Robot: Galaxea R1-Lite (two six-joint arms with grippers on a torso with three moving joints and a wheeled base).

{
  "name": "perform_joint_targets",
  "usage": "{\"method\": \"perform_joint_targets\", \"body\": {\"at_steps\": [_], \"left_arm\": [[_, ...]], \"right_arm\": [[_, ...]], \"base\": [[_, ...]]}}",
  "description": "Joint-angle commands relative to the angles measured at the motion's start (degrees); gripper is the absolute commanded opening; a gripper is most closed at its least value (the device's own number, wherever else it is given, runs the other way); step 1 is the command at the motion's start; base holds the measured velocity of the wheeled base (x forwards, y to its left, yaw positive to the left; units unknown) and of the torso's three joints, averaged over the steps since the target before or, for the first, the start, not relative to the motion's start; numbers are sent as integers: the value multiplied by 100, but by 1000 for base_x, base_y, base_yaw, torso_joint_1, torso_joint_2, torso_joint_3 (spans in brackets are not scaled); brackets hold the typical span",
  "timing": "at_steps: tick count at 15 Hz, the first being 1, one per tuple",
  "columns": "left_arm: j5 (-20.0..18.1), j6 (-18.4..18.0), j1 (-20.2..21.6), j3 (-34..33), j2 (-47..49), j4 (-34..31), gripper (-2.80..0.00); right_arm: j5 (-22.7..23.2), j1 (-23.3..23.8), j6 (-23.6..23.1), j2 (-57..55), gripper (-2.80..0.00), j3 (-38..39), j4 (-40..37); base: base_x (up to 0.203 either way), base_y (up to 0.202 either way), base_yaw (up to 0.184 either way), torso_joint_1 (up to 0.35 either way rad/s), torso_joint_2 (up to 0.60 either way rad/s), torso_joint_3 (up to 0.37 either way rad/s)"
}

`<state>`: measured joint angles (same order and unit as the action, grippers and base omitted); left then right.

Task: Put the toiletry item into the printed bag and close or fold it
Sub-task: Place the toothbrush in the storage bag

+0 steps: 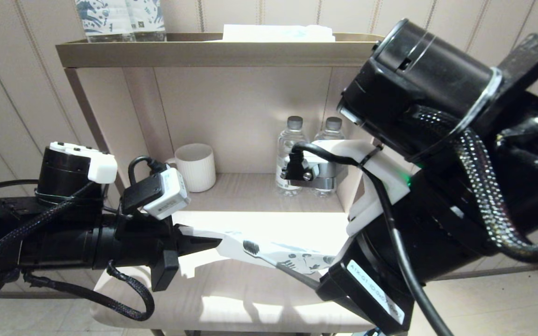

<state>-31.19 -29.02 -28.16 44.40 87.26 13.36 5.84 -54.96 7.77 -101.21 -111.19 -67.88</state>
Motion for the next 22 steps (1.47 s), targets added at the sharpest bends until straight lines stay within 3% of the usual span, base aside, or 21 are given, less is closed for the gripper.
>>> {"method": "perform_joint_targets", "body": {"at_steps": [1,8,22], "left_arm": [[-19,-16,-5,-1,0,9,-280],[-19,-16,-5,33,185,26,-280],[-37,-16,-36,25,129,17,-280]], "right_arm": [[-2,20,14,21,-280,1,2],[5,-52,32,321,-280,11,-118],[-4,201,32,-318,-280,10,-12]], "base": [[0,0,0,0,0,0],[0,0,0,0,0,0],[0,0,0,0,0,0]]}}
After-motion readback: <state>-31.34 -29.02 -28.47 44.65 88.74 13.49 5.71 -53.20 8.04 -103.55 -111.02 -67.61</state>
